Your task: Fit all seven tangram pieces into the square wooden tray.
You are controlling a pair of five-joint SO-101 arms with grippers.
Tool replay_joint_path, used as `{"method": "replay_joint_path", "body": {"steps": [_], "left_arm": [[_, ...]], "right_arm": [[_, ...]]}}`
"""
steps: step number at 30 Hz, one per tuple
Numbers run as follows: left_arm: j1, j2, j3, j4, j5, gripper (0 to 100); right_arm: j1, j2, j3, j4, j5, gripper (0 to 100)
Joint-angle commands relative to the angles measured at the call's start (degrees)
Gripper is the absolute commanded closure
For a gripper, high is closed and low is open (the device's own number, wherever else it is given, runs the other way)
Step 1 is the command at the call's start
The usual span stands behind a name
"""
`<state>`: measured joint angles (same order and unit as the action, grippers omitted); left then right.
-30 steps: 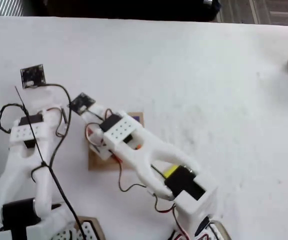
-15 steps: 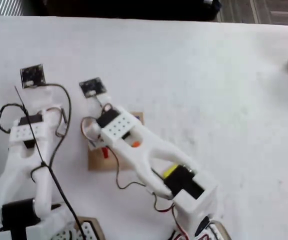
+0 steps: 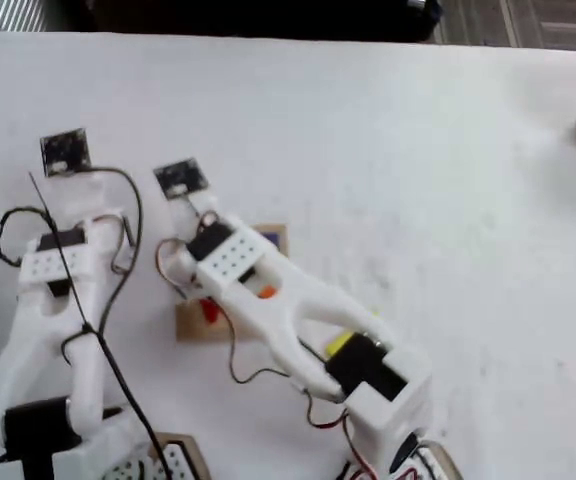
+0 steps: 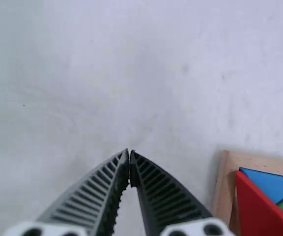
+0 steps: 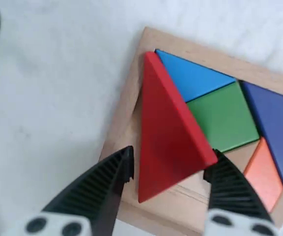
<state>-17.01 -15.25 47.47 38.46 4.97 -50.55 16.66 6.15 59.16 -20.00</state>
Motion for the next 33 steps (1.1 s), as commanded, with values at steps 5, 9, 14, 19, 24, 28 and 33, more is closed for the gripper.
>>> {"method": "replay_joint_path", "body": {"steps": [5, 9, 14, 19, 24, 28, 33], "left_arm": [[-0.7, -0.1, -2.0, -1.2, -0.2, 97], [-0.7, -0.2, -2.1, -1.2, 0.0, 97], [-0.7, -0.6, -2.1, -1.1, 4.8, 98], [-0.4, -0.7, -2.2, -1.1, 5.0, 98], [0.4, -0.7, -3.2, -0.8, 1.4, 98], [1.8, -1.5, -3.3, -0.5, -2.2, 98], [5.9, -5.4, -3.3, 5.3, 11.5, 98]], "right_arm": [[2.3, -8.4, -9.8, 17.5, 7.3, 76.8], [8.3, -12.7, -11.4, 23.3, 10.7, 76.9], [17.5, -14.2, -11.3, 26.3, 13.6, 76.9], [22.8, -14.6, -7.7, 25.6, 13.4, 89.6], [26.7, -14.5, -3.7, 24.8, 13.9, 97.0], [30.1, -14.5, 0.1, 24.7, 18.5, 98.0], [36.7, -14.6, 8.0, 20.1, 22.6, 98.1]]}}
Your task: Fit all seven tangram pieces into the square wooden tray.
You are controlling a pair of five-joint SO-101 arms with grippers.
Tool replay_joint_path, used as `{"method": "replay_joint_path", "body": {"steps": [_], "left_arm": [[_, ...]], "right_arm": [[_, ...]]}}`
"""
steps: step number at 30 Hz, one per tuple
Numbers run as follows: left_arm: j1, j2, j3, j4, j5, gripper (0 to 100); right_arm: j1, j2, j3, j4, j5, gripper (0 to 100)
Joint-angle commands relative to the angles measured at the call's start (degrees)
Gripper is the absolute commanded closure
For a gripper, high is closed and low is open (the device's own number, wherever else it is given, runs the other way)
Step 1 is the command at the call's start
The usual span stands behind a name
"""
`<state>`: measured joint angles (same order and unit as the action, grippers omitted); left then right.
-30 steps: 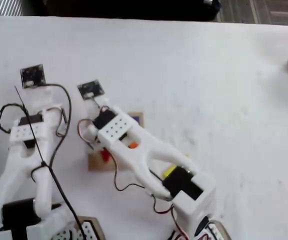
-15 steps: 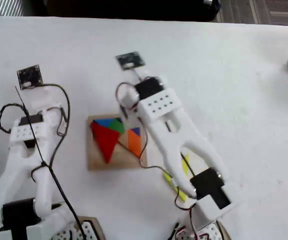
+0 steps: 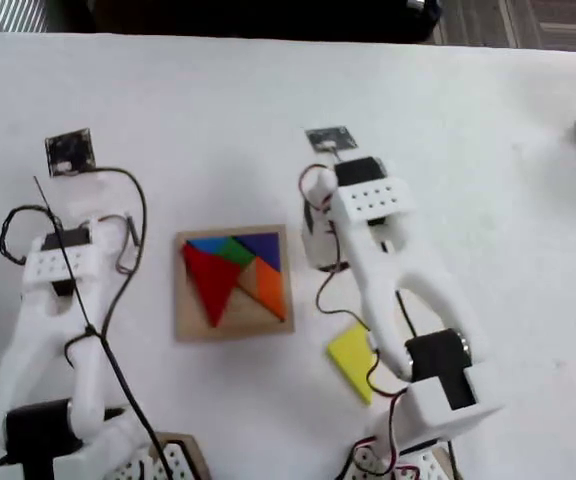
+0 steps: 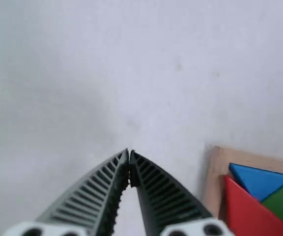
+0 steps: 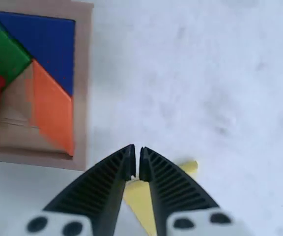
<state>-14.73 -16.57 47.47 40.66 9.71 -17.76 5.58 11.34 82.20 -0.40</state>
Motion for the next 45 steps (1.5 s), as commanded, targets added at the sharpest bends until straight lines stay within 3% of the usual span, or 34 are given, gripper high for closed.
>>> {"method": "replay_joint_path", "body": {"steps": [1, 7, 12, 21, 30, 34, 39, 45], "left_arm": [[5.3, -5.1, -3.3, 3.8, 7.8, 98], [16.4, -6.5, -3.3, 2.8, 8.5, 98], [21.2, -0.9, -3.5, -2.5, 8.5, 98], [26.5, 3.3, -4.2, -2.5, 8.3, 98], [27.2, 3.6, -1.2, -3.2, 8.0, 98], [27.0, 8.4, -1.3, -7.4, 8.0, 98], [26.7, 14.3, -7.8, -2.3, 8.0, 98], [27.2, 13.1, -6.3, -1.7, 6.8, 98]], "right_arm": [[5.1, -3.7, 5.4, -4.7, 4.1, 98.1], [12.7, -8.3, 20.0, -13.5, 10.2, 98.1], [17.1, -17.7, 28.7, -17.5, 10.9, 98.1], [18.6, -23.6, 34.2, -25.3, 10.9, 98.1], [18.5, -23.6, 34.3, -25.3, 10.9, 98.1], [18.5, -23.6, 34.4, -25.3, 10.9, 98.1], [18.5, -23.6, 34.4, -25.3, 10.9, 98.1], [18.6, -23.6, 34.5, -25.3, 10.9, 98.1]]}}
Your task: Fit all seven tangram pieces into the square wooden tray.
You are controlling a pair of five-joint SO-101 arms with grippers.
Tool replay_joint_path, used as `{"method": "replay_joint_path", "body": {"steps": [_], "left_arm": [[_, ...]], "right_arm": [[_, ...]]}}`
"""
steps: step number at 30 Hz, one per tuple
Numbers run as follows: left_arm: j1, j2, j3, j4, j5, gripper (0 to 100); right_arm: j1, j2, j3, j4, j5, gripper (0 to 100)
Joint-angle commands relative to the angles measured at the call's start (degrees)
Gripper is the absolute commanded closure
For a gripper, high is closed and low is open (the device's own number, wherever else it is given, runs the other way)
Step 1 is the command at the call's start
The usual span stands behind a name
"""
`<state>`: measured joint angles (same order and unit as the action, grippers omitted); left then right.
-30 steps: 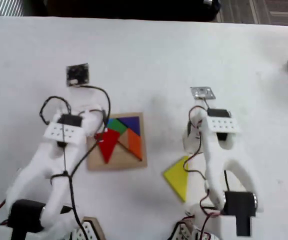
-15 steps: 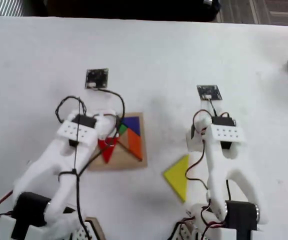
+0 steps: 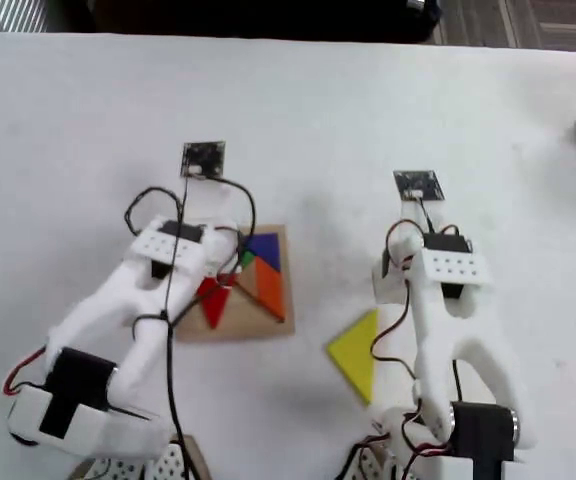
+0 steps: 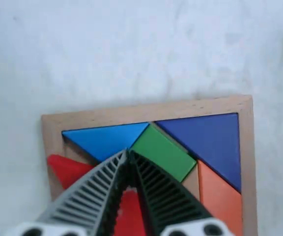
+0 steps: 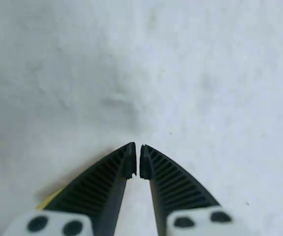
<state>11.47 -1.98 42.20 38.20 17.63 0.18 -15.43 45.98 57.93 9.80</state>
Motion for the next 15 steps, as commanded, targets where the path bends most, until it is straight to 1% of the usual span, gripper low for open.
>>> {"method": "replay_joint_path", "body": {"steps": [1, 3, 8, 15], "left_arm": [[1.0, -2.2, -0.4, 0.8, -2.8, 98], [1.9, -4.1, 1.4, 0.4, -4.8, 98], [4.8, -9.0, 4.9, 0.3, -5.2, 98], [5.9, -12.2, 6.3, 0.3, -5.3, 98]], "right_arm": [[0.7, -2.6, -0.2, -1.0, 0.7, 98.1], [0.7, -2.6, -0.2, -1.0, 0.7, 98.1], [0.7, -2.6, -0.2, -1.0, 0.7, 98.1], [0.7, -2.5, -0.2, -1.8, 0.7, 98.1]]}}
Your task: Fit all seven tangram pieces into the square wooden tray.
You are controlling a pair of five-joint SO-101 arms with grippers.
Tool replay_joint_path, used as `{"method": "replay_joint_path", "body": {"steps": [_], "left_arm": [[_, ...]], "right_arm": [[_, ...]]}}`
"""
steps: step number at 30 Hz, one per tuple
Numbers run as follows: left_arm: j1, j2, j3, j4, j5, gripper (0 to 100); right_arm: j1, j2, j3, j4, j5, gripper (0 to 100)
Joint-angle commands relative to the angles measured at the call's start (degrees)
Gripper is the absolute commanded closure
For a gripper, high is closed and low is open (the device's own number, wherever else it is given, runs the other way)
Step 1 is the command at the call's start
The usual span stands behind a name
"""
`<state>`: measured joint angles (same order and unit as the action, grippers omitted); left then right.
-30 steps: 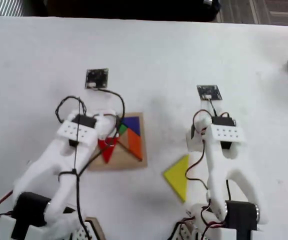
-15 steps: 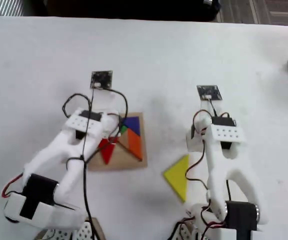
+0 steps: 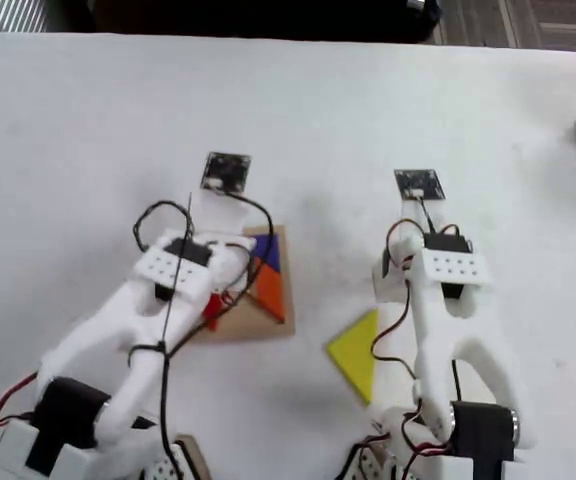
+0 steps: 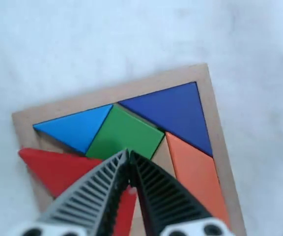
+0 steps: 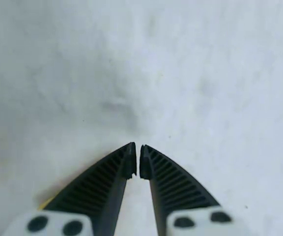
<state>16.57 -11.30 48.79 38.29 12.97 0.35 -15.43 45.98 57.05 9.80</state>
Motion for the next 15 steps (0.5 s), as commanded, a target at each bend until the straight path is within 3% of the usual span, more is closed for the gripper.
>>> {"method": "replay_joint_path", "body": {"steps": [1, 9, 15], "left_arm": [[0.5, -3.2, -0.4, 0.2, -0.6, 98], [-12.6, -14.7, 2.7, 0.6, -0.5, 98], [-12.1, -13.3, 6.8, 0.7, -0.5, 98]], "right_arm": [[0.5, -2.5, -0.2, -0.9, 0.7, 98.1], [0.5, -2.5, -0.2, -0.9, 0.8, 98.1], [0.4, -2.5, -0.2, -0.9, 0.8, 98.1]]}}
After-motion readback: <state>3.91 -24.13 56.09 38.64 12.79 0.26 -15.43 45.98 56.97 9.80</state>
